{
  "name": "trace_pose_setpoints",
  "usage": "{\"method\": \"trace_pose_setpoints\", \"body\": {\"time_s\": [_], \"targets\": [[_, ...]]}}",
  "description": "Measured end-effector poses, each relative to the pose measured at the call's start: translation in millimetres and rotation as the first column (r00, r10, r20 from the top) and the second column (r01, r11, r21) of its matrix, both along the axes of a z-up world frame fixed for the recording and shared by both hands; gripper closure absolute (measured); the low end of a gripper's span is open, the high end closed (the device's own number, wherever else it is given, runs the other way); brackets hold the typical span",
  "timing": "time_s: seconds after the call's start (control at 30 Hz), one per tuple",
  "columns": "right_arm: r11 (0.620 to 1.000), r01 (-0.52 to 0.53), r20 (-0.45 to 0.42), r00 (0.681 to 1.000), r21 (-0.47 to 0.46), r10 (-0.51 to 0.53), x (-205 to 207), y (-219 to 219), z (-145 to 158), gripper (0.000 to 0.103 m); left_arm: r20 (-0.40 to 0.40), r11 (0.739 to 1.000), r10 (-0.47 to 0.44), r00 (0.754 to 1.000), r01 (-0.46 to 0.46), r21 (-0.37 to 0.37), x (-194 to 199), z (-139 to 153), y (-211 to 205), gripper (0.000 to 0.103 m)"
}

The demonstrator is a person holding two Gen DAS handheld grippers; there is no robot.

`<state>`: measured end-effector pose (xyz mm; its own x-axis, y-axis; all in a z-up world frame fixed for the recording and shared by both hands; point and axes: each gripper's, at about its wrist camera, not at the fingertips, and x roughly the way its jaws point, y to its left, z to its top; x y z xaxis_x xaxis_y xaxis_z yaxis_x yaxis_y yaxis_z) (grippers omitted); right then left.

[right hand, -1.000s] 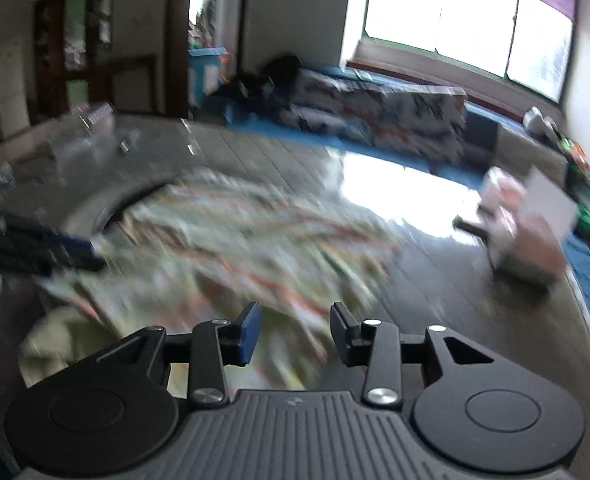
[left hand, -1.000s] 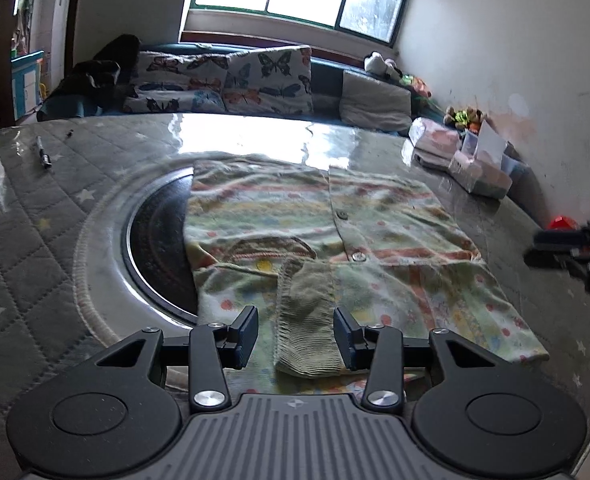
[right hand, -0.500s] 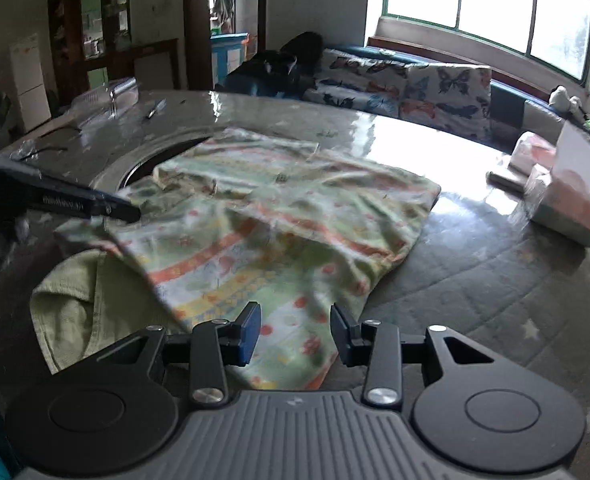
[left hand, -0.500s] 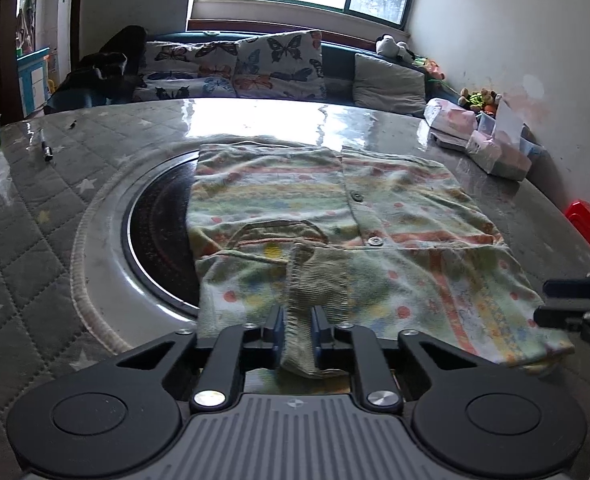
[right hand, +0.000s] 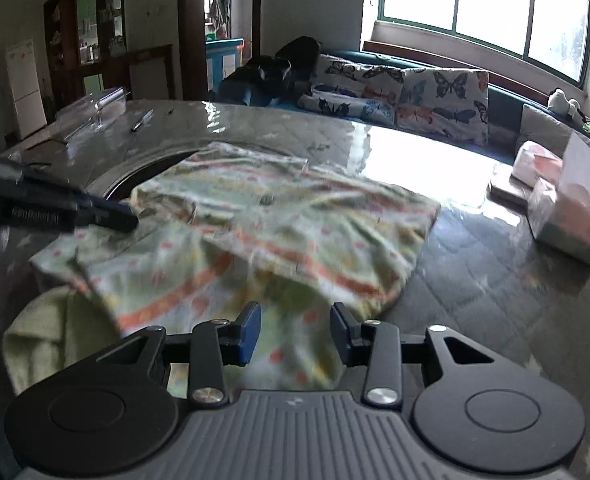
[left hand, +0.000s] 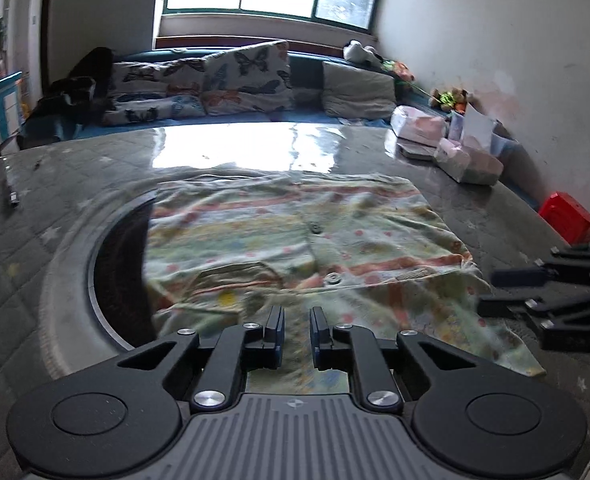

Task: Fold clothes

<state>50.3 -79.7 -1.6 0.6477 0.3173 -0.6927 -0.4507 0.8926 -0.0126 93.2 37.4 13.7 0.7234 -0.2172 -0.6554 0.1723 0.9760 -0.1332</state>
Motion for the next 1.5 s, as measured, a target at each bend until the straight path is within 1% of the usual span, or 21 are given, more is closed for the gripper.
{"method": "trace_pose_setpoints", "body": {"time_s": [0.1,0.17,0.23,0.27,0.4,0.57,0.6,0.67,0.77,0.97,1.3,1.43,1.5], "targets": [[1.0,0.008,0.002,1.0,0.004,-0.008,14.8,3.4,-2.9,0.065,-0.02,1.0,-0.005,1.0,0.005,-0.001,11.3,-7.7,-2.2,0.088],[1.0,0.014,-0.004,1.0,0.006,-0.014,22.9,3.7,-6.8,0.068,-0.032,1.0,-0.001,0.999,0.001,0.001,15.9,-13.3,-0.8,0.088],[1.0,0.02,-0.011,1.0,0.012,-0.02,23.6,0.7,-10.1,0.072,-0.044,1.0,0.004,0.999,-0.004,0.005,18.3,-18.8,3.0,0.088],[1.0,0.02,-0.012,1.0,0.014,-0.02,23.4,-0.8,-10.0,0.072,-0.047,1.0,0.004,0.999,-0.004,0.002,18.7,-20.9,5.3,0.086],[1.0,0.021,-0.008,1.0,0.01,-0.021,19.5,-1.4,-4.9,0.071,-0.04,1.0,0.008,0.999,-0.008,-0.011,16.0,-16.5,8.4,0.086],[0.998,-0.055,0.005,0.998,0.025,0.055,0.1,10.4,3.8,0.069,-0.012,0.998,-0.054,0.998,0.054,-0.015,-1.6,-7.2,-1.4,0.086],[0.997,-0.071,0.005,0.997,0.022,0.071,-3.3,13.5,3.3,0.066,-0.014,0.998,-0.064,0.998,0.064,-0.013,-4.2,-7.7,-3.5,0.086],[0.996,-0.093,-0.002,0.996,0.012,0.093,-8.6,18.0,0.2,0.066,-0.022,0.997,-0.082,0.996,0.082,-0.001,-9.4,-11.5,-7.2,0.086],[0.996,-0.092,-0.015,0.996,0.003,0.092,-14.3,20.8,-6.3,0.066,-0.03,0.997,-0.079,0.996,0.079,0.016,-14.5,-16.9,-9.3,0.086],[0.994,-0.106,0.022,0.994,0.014,0.105,-20.3,29.2,2.0,0.066,-0.016,0.997,-0.073,0.997,0.073,0.028,-26.5,-12.6,-8.8,0.082],[0.977,-0.207,0.043,0.978,0.04,0.205,-12.3,74.3,3.2,0.066,-0.001,0.997,-0.061,0.998,0.06,0.048,-37.1,-17.8,-5.9,0.082],[0.971,-0.237,0.022,0.971,0.016,0.237,-8.5,88.1,-8.1,0.066,0.004,0.997,-0.065,0.998,0.064,0.053,-37.9,-19.2,-5.4,0.082],[0.97,-0.243,0.023,0.97,0.01,0.243,-9.0,89.6,-8.0,0.066,0.004,0.997,-0.064,0.998,0.064,0.053,-38.0,-19.4,-5.5,0.082]]}}
